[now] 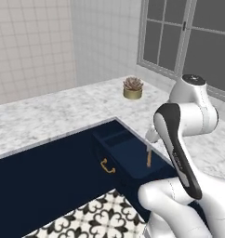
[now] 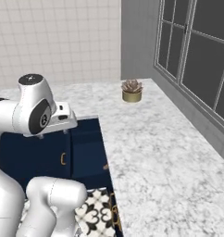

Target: Pick up the knife from the drawer and place it on the cutting board. Then place the meat from the plate to the cutting board.

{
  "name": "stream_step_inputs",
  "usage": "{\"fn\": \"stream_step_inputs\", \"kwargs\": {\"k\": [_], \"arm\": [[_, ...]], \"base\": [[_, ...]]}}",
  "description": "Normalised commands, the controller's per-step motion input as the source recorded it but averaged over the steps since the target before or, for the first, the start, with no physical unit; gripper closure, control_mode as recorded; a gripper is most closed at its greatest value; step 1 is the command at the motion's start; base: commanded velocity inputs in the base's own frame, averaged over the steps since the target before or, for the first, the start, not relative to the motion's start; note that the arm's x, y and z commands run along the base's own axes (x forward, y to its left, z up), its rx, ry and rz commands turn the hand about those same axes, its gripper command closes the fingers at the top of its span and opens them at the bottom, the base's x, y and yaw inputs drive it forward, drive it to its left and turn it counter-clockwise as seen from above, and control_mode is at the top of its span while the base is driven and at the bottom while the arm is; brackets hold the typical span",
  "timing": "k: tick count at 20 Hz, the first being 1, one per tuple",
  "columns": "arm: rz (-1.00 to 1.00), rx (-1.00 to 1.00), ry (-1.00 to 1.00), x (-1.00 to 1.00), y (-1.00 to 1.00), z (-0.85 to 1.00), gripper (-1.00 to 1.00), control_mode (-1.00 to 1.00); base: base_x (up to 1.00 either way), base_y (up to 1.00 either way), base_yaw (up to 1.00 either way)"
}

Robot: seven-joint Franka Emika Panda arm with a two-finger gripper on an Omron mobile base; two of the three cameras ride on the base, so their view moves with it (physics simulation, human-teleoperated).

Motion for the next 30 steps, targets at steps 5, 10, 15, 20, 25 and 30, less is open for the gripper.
{"fn": "stream_step_inputs", "kwargs": {"k": [5,10,15,20,25,30], "arm": [[0.00,0.00,0.00,0.00,0.00,0.00,-1.00,1.00],[0.00,0.00,0.00,0.26,0.16,-0.10,-1.00,-1.00],[0.00,0.00,0.00,0.32,0.40,-0.15,-1.00,-1.00],[0.00,0.00,0.05,0.48,0.30,-0.89,-1.00,-1.00],[-0.01,0.00,0.14,0.33,0.12,-1.00,-1.00,-1.00],[0.00,0.00,0.13,0.55,0.04,-0.95,-1.00,-1.00]], "base": [[0.36,-0.05,0.08],[0.07,0.00,0.01],[0.00,0.00,0.00],[0.00,0.00,0.00],[0.00,0.00,0.00],[0.00,0.00,0.00]]}}
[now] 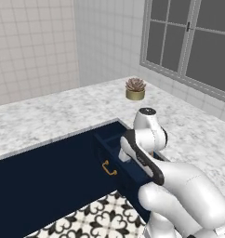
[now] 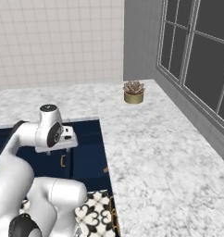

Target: Pick up the knife from the drawer and place it on the cutting board. Then place the meat from the plate to the cutting board.

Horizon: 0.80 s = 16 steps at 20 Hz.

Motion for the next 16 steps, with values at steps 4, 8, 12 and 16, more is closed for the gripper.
{"fn": "stream_step_inputs", "kwargs": {"k": [4,8,12,16], "arm": [[0.00,0.00,0.07,0.50,0.14,-0.74,-1.00,-1.00],[0.00,0.00,0.08,0.42,0.22,-0.49,-1.00,-1.00],[0.00,0.00,0.06,0.40,0.10,-0.35,-1.00,-1.00],[0.00,0.00,0.05,0.36,0.01,-0.33,-1.00,-1.00]], "base": [[0.00,0.00,0.00],[0.00,0.00,0.00],[0.00,0.00,0.00],[0.00,0.00,0.00]]}}
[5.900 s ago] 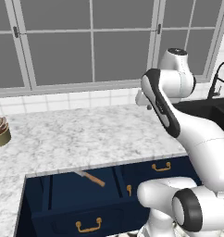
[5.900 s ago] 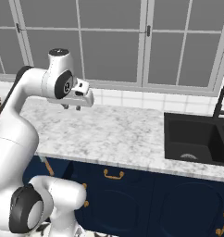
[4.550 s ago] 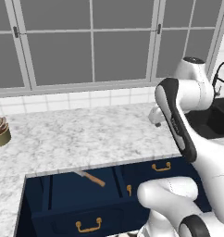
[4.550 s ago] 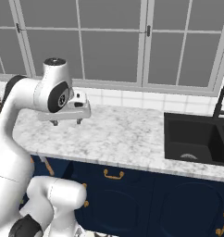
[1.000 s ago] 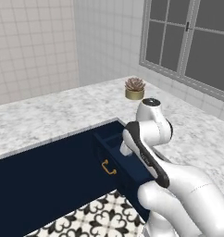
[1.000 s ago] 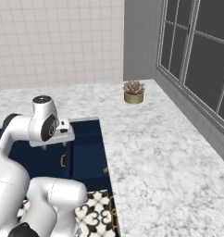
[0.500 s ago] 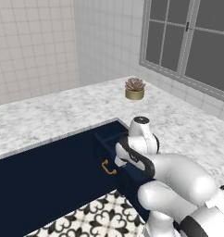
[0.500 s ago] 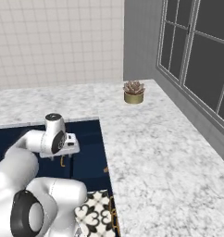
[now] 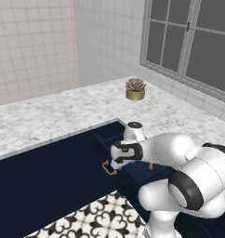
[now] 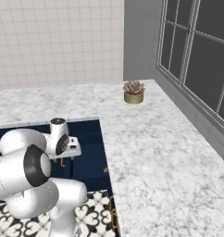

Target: Pick up the knife from the drawer and place it on the cutting board. Then place the meat from the plate to the cutting board.

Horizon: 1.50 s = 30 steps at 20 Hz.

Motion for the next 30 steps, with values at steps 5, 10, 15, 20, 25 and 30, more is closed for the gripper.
{"fn": "stream_step_inputs", "kwargs": {"k": [5,10,15,20,25,30], "arm": [[0.00,-0.01,0.08,0.20,0.00,-0.27,-1.00,-1.00],[0.00,-0.02,0.05,0.11,-0.02,-0.29,-1.00,-1.00],[0.00,-0.02,0.02,0.06,0.00,-0.26,-1.00,-1.00],[0.00,-0.07,0.05,0.02,0.00,-0.50,-1.00,-1.00],[0.00,-0.01,0.02,-0.03,0.20,-0.09,-1.00,-1.00],[0.00,0.00,0.09,-0.21,0.91,0.00,-1.00,-1.00]], "base": [[0.00,0.00,0.00],[0.00,0.00,0.00],[0.00,0.00,0.00],[0.00,0.00,0.00],[0.00,0.00,0.00],[0.00,0.00,0.00]]}}
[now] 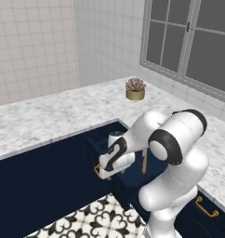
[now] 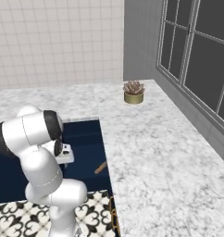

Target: Pick up the knife from the drawer and place it on the cutting board. Then place the meat from the plate to the cutting board.

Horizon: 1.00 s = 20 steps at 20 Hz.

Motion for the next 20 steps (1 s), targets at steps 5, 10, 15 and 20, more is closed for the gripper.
{"fn": "stream_step_inputs", "kwargs": {"k": [5,10,15,20], "arm": [[0.00,0.00,0.15,-0.25,1.00,0.18,-1.00,-1.00],[0.01,0.00,0.17,-0.38,1.00,0.44,-1.00,-1.00],[0.00,0.00,0.09,-0.30,1.00,0.16,-1.00,-1.00],[0.00,0.00,0.00,-0.21,1.00,0.00,-1.00,-1.00]], "base": [[0.00,0.00,0.00],[0.00,0.00,0.00],[0.00,0.00,0.00],[0.00,0.00,0.00]]}}
